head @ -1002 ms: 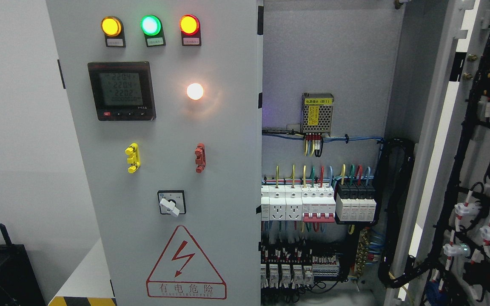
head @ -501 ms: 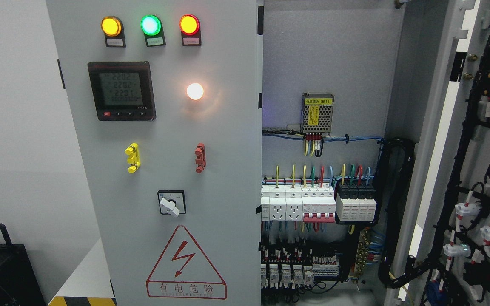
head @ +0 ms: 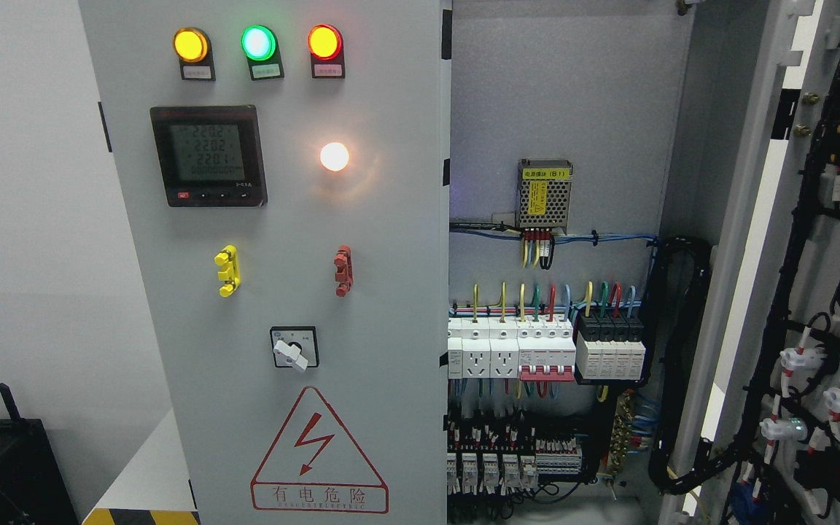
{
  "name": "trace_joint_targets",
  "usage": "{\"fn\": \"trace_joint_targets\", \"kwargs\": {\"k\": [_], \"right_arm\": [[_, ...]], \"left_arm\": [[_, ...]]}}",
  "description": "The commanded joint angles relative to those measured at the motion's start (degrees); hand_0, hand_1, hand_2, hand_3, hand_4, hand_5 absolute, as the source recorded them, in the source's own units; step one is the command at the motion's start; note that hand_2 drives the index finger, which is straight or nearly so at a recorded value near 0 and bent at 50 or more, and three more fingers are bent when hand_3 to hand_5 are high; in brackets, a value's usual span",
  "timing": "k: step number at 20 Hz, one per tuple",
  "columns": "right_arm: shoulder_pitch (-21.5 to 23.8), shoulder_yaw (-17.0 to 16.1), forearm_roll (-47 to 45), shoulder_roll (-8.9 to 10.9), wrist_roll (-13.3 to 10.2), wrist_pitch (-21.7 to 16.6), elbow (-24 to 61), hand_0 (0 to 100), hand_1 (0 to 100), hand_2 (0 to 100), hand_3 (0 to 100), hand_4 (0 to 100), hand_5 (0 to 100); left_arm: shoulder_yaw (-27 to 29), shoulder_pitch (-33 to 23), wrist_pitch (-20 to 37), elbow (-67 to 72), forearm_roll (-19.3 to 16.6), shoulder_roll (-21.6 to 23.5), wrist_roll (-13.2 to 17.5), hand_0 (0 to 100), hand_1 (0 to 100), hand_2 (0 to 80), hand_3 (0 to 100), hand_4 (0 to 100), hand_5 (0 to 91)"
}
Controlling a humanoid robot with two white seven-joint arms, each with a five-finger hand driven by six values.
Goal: Open door with both hands
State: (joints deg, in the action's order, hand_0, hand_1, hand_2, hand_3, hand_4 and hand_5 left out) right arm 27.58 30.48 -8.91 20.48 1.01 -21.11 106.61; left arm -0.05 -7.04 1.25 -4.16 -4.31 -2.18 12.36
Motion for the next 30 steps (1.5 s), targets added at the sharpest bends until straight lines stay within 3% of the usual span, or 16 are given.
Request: {"fn": "trace_joint_targets", "kwargs": {"k": [1, 6, 12, 15, 18, 25, 30], "right_arm": [[-5.77, -3.93, -0.23, -3.87, -0.04, 1.94, 1.50, 0, 0, 0, 0, 0, 0], [-10.43, -6.13, -0.76, -5.89, -0.13, 5.99, 1.41, 0, 0, 0, 0, 0, 0], [-13.59, -9.29, -0.85, -9.32, -0.13, 6.88, 0.88, 0, 0, 0, 0, 0, 0], [-15.44, -9.38, -0.94, -9.58, -0.13, 9.94, 0.88, 0, 0, 0, 0, 0, 0], [-16.24, -9.38, -0.94, -9.76, -0.13, 10.65, 0.88, 0, 0, 0, 0, 0, 0], [-20.71, -11.32, -0.85, -16.26, -0.13, 17.07, -0.08, 0, 0, 0, 0, 0, 0], [-24.05, -11.32, -0.85, -16.44, -0.13, 18.21, -2.01, 0, 0, 0, 0, 0, 0]], "left_arm": [[0.40, 0.00, -0.02, -0.06, 0.01, -0.02, 0.03, 0, 0, 0.0, 0, 3, 0.0], [0.40, 0.00, -0.02, -0.06, 0.01, -0.02, 0.03, 0, 0, 0.0, 0, 3, 0.0], [0.40, 0.00, -0.02, -0.06, 0.01, -0.02, 0.03, 0, 0, 0.0, 0, 3, 0.0], [0.40, 0.00, -0.02, -0.06, 0.01, -0.02, 0.03, 0, 0, 0.0, 0, 3, 0.0], [0.40, 0.00, -0.02, -0.06, 0.01, -0.02, 0.03, 0, 0, 0.0, 0, 3, 0.0], [0.40, 0.00, -0.02, -0.06, 0.01, -0.02, 0.03, 0, 0, 0.0, 0, 3, 0.0], [0.40, 0.00, -0.02, -0.06, 0.01, -0.02, 0.03, 0, 0, 0.0, 0, 3, 0.0]]}}
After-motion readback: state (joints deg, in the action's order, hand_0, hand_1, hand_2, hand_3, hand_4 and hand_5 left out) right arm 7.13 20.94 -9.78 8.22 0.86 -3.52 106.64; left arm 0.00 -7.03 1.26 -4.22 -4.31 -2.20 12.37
